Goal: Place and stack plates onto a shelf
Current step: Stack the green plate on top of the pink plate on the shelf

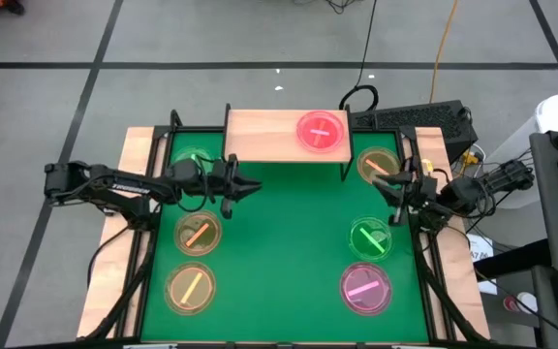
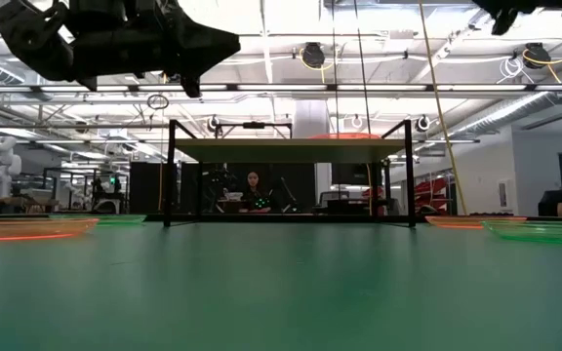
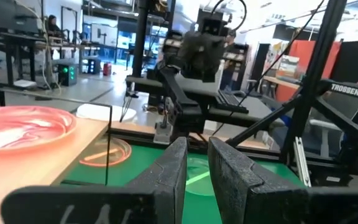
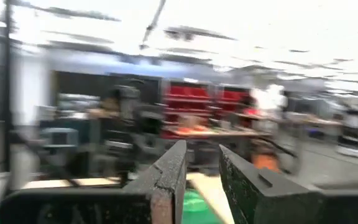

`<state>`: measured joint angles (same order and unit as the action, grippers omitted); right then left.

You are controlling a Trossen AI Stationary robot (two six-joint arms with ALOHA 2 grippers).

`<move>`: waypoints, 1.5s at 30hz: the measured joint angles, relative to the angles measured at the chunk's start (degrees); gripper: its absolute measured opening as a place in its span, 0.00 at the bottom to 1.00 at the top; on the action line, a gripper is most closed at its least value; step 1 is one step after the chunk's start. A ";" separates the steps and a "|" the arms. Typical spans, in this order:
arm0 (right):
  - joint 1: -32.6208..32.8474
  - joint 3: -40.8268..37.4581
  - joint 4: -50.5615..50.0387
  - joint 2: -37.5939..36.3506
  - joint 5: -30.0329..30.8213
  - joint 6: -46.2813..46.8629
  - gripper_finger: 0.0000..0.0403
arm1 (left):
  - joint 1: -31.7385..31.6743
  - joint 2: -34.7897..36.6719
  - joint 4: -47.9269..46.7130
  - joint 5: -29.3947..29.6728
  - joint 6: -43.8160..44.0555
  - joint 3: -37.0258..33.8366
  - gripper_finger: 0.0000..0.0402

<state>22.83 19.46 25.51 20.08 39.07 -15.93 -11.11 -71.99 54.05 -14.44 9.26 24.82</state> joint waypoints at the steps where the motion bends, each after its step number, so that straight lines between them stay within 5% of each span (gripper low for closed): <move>1: 0.00 0.00 -0.31 0.44 2.83 0.04 0.20 | 0.00 0.03 0.18 0.00 -0.09 0.00 0.18; 7: -0.30 1.52 -10.29 6.52 16.42 3.07 0.20 | -0.11 0.04 0.06 0.10 -2.07 0.00 0.18; 13: -2.36 9.20 -32.78 14.27 16.56 14.81 0.20 | -0.15 0.04 0.04 1.54 -2.75 0.00 0.18; 17: -5.57 10.21 -38.26 19.94 16.11 20.61 0.20 | -0.15 0.04 0.01 2.63 -3.54 0.00 0.18; 26: -12.83 10.16 -51.52 30.26 5.55 39.21 0.20 | -0.15 0.02 -0.70 4.00 -3.28 0.00 0.18; 33: -18.50 10.17 -61.34 33.92 -10.25 49.44 0.20 | -0.15 0.02 -0.75 4.00 -3.56 0.00 0.18; 38: -19.73 10.16 -62.59 34.61 -22.48 49.10 0.20 | -0.15 0.02 -0.77 4.02 -3.54 0.00 0.18; 45: -19.76 10.16 -62.13 34.59 -27.10 46.70 0.20 | -0.15 0.00 -0.77 4.02 -2.92 0.00 0.18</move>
<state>3.07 29.63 -36.62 54.68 11.97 30.77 -11.27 -71.99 53.28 -10.41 6.33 24.82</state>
